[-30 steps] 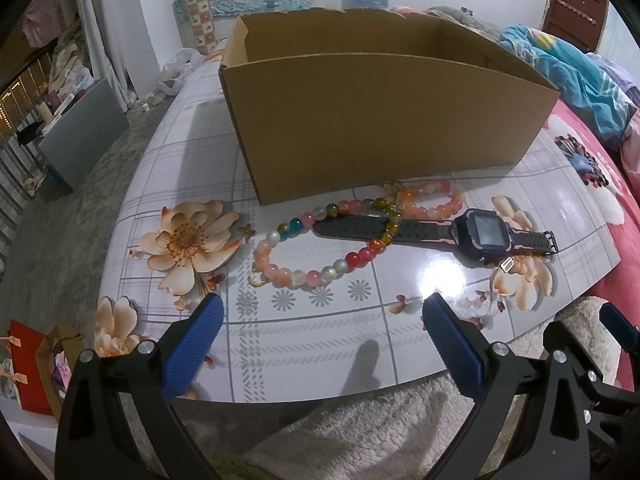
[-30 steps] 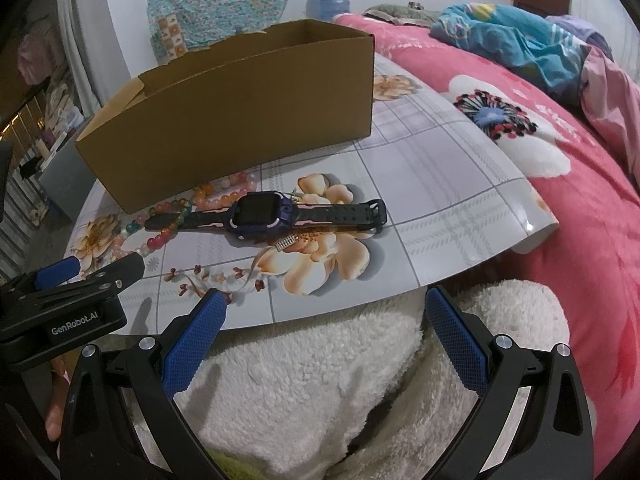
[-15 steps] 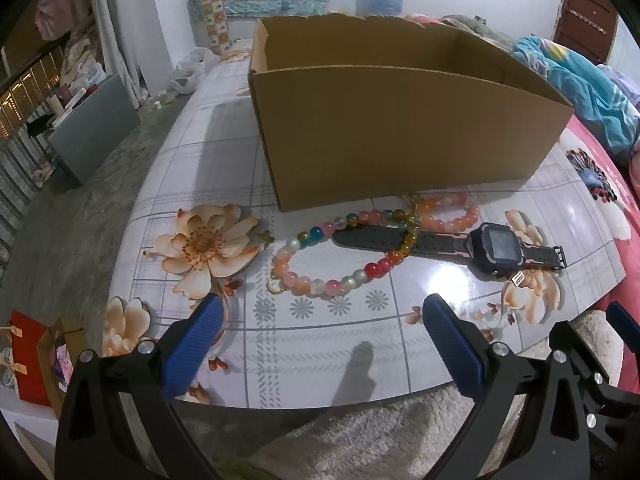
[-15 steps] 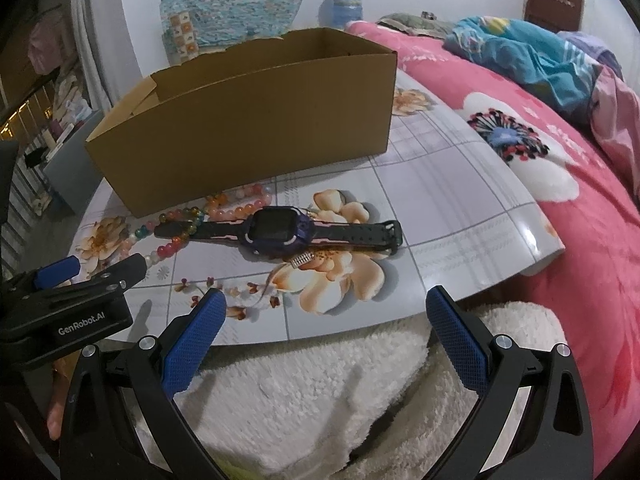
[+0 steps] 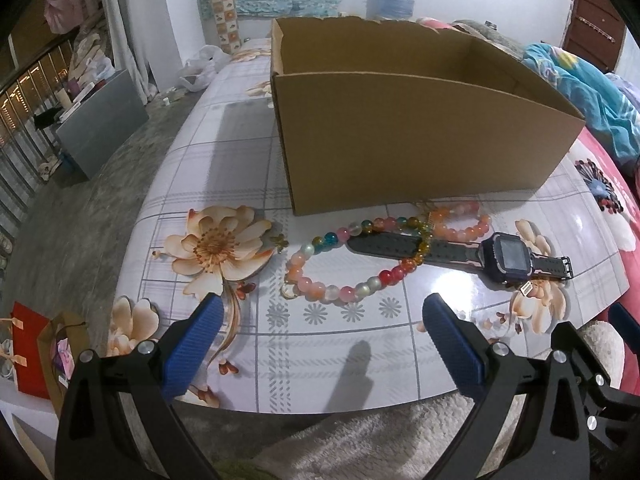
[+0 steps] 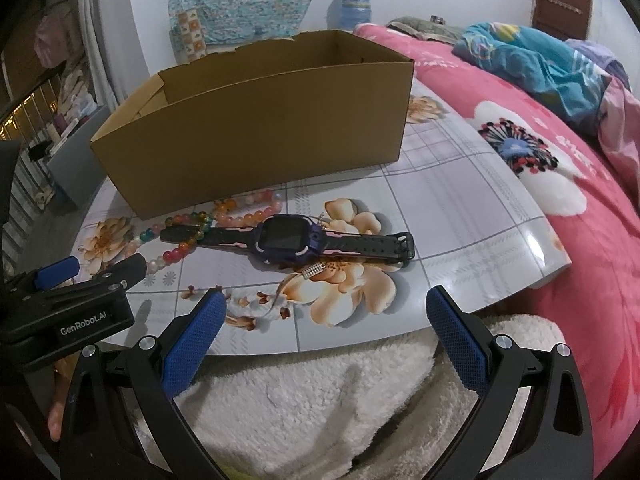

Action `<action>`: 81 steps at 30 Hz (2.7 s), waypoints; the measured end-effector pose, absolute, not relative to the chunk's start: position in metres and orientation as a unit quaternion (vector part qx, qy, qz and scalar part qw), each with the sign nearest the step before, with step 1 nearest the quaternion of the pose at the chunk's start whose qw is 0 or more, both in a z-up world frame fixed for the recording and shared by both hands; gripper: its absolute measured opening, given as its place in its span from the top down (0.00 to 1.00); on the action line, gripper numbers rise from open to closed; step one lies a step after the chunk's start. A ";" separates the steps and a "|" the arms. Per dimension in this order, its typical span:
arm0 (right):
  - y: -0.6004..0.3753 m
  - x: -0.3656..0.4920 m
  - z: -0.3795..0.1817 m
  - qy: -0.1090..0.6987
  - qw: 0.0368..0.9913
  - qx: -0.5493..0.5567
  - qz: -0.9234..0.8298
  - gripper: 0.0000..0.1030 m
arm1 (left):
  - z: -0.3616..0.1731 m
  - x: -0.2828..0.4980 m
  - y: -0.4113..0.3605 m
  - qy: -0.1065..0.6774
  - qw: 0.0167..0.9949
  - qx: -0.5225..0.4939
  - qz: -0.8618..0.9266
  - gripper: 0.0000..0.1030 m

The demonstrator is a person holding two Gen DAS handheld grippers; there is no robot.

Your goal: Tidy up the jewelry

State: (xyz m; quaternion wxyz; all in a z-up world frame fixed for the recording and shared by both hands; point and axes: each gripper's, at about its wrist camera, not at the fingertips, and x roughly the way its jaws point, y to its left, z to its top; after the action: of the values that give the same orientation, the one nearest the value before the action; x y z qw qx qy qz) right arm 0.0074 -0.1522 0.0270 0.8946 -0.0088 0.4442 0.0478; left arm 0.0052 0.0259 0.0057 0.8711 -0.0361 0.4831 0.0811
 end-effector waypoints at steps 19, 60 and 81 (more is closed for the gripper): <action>-0.142 -0.001 0.031 0.416 0.905 -0.002 0.087 0.07 | -0.014 0.026 0.085 0.479 0.878 -0.005 -0.012 0.05; -0.061 0.070 -0.003 0.476 0.864 0.003 0.166 0.70 | -0.029 0.066 0.079 0.450 0.863 0.046 -0.224 0.74; -0.042 0.068 0.001 0.457 0.872 -0.043 0.168 0.93 | -0.016 0.057 0.072 0.426 0.875 0.076 -0.216 0.91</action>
State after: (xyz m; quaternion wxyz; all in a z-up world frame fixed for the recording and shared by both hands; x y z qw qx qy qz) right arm 0.0676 -0.0415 0.0013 0.8723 -0.0428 0.4573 0.1675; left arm 0.0574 0.0718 -0.0156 0.8753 0.0759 0.4259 -0.2161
